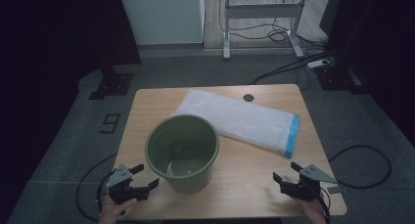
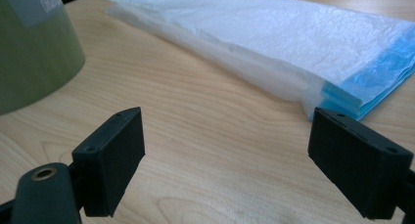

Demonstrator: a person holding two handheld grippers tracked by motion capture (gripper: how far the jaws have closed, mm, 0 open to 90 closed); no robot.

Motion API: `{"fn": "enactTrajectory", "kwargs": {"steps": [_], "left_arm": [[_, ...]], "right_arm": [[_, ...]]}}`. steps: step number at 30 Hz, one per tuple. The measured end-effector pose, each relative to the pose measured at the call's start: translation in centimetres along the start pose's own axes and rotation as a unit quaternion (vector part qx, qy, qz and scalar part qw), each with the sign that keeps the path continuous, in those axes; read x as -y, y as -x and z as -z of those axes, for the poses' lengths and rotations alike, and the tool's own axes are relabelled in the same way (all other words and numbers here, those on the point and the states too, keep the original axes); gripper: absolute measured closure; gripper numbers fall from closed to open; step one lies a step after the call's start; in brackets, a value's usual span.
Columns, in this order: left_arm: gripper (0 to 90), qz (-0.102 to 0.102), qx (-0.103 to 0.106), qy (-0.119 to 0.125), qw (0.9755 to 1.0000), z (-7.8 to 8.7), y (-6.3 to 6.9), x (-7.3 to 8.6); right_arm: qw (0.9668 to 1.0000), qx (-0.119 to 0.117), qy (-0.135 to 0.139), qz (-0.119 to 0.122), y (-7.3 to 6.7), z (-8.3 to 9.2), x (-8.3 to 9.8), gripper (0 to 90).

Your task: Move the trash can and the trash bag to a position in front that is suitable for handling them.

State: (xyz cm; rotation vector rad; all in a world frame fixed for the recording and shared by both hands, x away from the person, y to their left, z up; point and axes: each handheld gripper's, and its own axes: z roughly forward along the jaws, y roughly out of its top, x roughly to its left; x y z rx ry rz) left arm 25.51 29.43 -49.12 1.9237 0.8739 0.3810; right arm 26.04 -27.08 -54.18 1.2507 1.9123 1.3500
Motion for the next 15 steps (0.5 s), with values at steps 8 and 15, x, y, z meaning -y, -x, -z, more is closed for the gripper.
{"fn": "enactTrajectory", "kwargs": {"steps": [8, 15], "left_arm": [[14.0, -0.04, 0.08, 0.003, 0.996, -1.4, 0.2, -1.5], [17.4, -0.056, 0.096, -0.003, 0.9938, -3.2, 0.8, -2.4]], "right_arm": [[0.9999, -0.009, -0.001, 0.007, -0.2, -0.1, 0.1, 13.4], [0.9997, -0.019, -0.003, 0.016, -0.4, -0.2, 0.1, 13.4]]}}
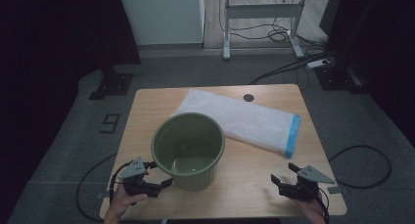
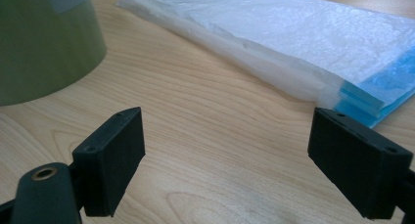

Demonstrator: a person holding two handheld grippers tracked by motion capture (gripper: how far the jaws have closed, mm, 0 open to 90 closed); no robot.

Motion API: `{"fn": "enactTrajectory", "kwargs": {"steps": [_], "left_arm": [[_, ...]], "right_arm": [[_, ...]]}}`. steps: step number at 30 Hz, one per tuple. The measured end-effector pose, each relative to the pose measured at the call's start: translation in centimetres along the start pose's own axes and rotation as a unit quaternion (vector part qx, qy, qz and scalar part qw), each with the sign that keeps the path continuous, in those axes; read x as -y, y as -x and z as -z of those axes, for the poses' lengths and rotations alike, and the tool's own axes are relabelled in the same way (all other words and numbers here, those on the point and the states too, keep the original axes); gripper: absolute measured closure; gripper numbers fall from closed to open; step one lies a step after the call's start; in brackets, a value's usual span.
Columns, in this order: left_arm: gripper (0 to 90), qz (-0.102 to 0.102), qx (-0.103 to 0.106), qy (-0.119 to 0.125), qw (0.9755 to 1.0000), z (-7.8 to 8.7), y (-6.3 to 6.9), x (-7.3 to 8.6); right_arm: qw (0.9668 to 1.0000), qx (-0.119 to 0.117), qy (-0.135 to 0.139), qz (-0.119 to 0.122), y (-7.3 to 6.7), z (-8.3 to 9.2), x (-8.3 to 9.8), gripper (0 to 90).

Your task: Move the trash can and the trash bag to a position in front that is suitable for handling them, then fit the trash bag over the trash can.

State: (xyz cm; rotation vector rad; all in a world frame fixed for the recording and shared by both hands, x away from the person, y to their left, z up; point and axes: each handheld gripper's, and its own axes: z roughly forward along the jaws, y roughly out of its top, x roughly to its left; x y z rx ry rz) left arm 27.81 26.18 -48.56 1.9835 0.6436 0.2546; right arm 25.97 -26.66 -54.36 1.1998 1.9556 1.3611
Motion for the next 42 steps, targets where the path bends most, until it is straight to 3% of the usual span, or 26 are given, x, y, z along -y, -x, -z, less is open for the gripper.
{"fn": "enactTrajectory", "kwargs": {"steps": [16, 19, 23, 27, 30, 32, 36, 42], "left_arm": [[18.8, -0.026, 0.035, -0.018, 0.9989, -5.1, 2.1, -2.7], [18.8, -0.027, 0.033, -0.021, 0.9988, -5.9, 2.4, -3.1], [18.8, -0.012, 0.009, -0.011, 0.9998, -5.9, 2.6, -3.1], [17.8, 0.02, -0.022, 0.001, 0.9996, -4.4, 2.5, -2.4], [17.0, 0.045, -0.057, 0.007, 0.9973, -3.2, 2.6, -1.4], [17.1, 0.048, -0.086, -0.002, 0.9951, -2.5, 2.8, -0.7], [17.1, 0.058, -0.112, 0.006, 0.992, -1.7, 2.3, 0.5], [17.1, 0.072, -0.131, -0.03, 0.9883, -1.1, 1.2, 1.3]], "right_arm": [[1.0, -0.005, 0.002, 0.006, -0.2, 0.0, 0.0, 13.6], [0.9999, -0.006, -0.001, 0.009, -0.3, -0.1, 0.0, 13.6], [0.9999, -0.008, -0.004, 0.013, -0.3, -0.2, 0.0, 13.6], [0.9999, -0.007, -0.006, 0.01, -0.3, -0.2, -0.1, 13.8], [0.9998, -0.002, -0.009, 0.015, -0.4, -0.2, -0.2, 13.7], [0.9997, 0.004, -0.012, 0.02, -0.5, -0.3, -0.3, 13.4], [0.9992, 0.018, -0.028, 0.021, -0.3, -0.9, -0.6, 13.2], [0.9975, 0.036, -0.049, 0.034, 0.1, -2.5, -1.7, 13.5]]}}
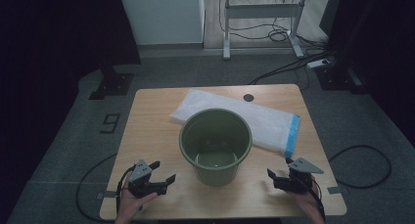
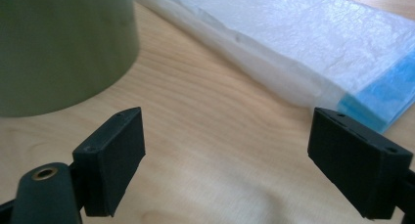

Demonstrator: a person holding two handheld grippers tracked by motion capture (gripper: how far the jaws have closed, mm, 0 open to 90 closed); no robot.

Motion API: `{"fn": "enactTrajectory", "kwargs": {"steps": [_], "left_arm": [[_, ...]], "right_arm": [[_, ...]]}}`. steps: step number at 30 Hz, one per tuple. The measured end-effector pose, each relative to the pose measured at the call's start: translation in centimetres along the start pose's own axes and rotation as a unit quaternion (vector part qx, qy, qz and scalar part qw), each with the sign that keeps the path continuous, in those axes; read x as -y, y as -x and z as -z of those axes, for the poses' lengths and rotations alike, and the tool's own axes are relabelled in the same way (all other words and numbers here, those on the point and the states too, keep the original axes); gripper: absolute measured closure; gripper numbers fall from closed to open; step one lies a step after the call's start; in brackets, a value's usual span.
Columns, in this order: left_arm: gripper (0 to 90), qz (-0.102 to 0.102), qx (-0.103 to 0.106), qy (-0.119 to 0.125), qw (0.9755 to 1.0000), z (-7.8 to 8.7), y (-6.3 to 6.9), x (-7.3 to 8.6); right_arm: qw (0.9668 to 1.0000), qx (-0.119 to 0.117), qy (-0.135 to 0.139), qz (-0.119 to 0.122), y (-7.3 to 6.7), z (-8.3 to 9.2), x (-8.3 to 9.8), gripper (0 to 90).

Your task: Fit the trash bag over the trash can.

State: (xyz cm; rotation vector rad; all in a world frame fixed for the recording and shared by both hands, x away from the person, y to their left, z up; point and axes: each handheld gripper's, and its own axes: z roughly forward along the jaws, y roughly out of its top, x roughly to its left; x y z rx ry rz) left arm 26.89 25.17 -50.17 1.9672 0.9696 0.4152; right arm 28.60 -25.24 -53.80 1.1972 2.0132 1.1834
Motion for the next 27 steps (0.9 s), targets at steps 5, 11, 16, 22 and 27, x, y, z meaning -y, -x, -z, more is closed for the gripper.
{"fn": "enactTrajectory", "kwargs": {"steps": [5, 11, 16, 22, 27], "left_arm": [[16.6, 0.026, -0.017, -0.024, 0.9992, -0.1, -1.2, 1.0], [16.7, 0.05, -0.026, -0.029, 0.998, -0.1, -2.4, 1.9], [17.2, 0.056, -0.022, -0.032, 0.9977, -0.3, -2.6, 2.1], [17.9, 0.053, -0.015, -0.031, 0.998, -0.3, -2.5, 2.1], [18.4, 0.047, -0.011, -0.04, 0.9981, -0.6, -2.6, 2.2]], "right_arm": [[0.9999, 0.011, -0.012, -0.001, 0.5, -2.2, -1.7, 14.5], [0.9985, 0.029, -0.041, 0.022, 0.4, -6.2, -3.9, 17.6], [0.996, 0.047, -0.063, 0.042, 0.3, -8.6, -5.5, 20.2], [0.9946, 0.041, -0.086, 0.042, 0.6, -11.0, -6.4, 24.4], [0.9926, 0.053, -0.105, 0.03, 0.8, -11.7, -6.2, 34.6]]}}
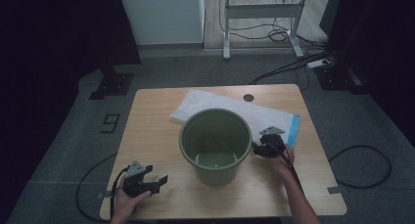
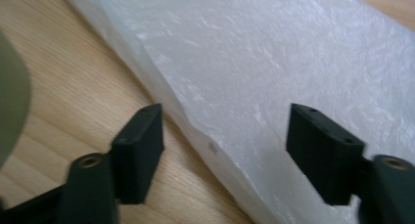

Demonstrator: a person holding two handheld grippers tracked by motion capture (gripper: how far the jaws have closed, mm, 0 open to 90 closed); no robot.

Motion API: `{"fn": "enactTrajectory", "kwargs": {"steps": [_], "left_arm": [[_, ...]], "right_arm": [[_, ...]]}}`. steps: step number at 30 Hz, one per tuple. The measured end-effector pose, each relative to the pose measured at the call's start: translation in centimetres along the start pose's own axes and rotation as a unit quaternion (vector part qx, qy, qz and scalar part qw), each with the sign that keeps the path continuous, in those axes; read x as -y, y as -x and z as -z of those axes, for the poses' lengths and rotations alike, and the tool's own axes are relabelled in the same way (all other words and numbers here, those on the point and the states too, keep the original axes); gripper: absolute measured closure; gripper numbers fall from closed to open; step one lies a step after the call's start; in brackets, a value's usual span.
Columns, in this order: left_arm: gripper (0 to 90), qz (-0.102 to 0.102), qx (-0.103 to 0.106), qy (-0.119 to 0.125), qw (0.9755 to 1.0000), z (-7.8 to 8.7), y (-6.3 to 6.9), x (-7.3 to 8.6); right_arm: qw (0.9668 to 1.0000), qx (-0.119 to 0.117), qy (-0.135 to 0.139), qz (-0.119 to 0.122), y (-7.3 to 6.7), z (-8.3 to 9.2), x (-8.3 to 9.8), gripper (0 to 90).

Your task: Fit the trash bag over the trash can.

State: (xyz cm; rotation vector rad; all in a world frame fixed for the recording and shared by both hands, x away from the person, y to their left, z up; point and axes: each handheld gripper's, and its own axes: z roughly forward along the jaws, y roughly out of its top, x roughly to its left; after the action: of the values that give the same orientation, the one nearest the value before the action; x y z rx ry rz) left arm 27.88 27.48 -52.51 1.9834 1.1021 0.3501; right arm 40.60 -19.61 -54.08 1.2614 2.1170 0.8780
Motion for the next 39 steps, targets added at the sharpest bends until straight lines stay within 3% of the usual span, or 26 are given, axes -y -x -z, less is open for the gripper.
{"fn": "enactTrajectory", "kwargs": {"steps": [3, 5, 10, 12, 13, 15, 20, 25, 28, 35, 36, 39], "left_arm": [[18.7, -0.004, -0.01, 0.003, 0.9999, 0.1, 0.0, 0.0], [20.2, -0.005, -0.017, 0.015, 0.9997, 0.5, 0.0, -0.1], [20.5, -0.002, -0.013, 0.022, 0.9997, 0.9, -0.1, -0.1], [20.4, -0.006, -0.016, 0.015, 0.9997, 0.7, 0.0, 0.0], [20.4, -0.011, -0.02, 0.01, 0.9997, 0.7, 0.1, 0.0], [20.4, -0.018, -0.022, 0.004, 0.9996, 0.5, 0.3, 0.0], [20.3, -0.029, -0.022, -0.007, 0.9993, 0.1, 0.7, -0.1], [20.3, -0.028, -0.018, -0.012, 0.9994, 0.0, 0.9, 0.0], [20.3, -0.032, -0.018, -0.016, 0.9992, -0.3, 1.2, -0.1], [20.2, -0.038, -0.014, -0.027, 0.9988, -0.5, 1.4, 0.0], [20.3, -0.038, -0.013, -0.027, 0.9988, -0.5, 1.4, 0.0], [20.2, -0.038, -0.01, -0.026, 0.9989, -0.4, 1.4, 0.0]], "right_arm": [[0.9998, -0.001, -0.017, -0.006, 0.3, -0.5, 0.3, 43.5], [0.9997, -0.017, -0.013, -0.013, 0.7, -0.5, 0.5, 50.7], [0.9986, -0.026, -0.019, -0.041, 1.6, -0.1, 0.8, 80.0], [0.9985, -0.035, -0.026, -0.032, 1.8, 0.1, 0.8, 87.0], [0.9989, -0.027, -0.034, -0.019, 1.7, 0.4, 0.9, 88.1], [0.9991, -0.014, -0.039, -0.005, 1.7, 1.3, 1.3, 88.6], [0.9987, -0.025, -0.013, -0.042, 2.0, 4.6, 4.2, 88.7], [0.9983, -0.033, 0.006, -0.048, 2.3, 8.1, 8.1, 88.7], [0.9984, -0.03, 0.002, -0.047, 2.9, 9.7, 9.2, 88.7], [0.9968, -0.049, -0.002, -0.064, 4.1, 11.0, 11.2, 87.7], [0.9965, -0.049, -0.004, -0.068, 4.1, 11.0, 11.3, 84.4], [0.9963, -0.04, 0.001, -0.076, 3.7, 11.1, 11.1, 59.5]]}}
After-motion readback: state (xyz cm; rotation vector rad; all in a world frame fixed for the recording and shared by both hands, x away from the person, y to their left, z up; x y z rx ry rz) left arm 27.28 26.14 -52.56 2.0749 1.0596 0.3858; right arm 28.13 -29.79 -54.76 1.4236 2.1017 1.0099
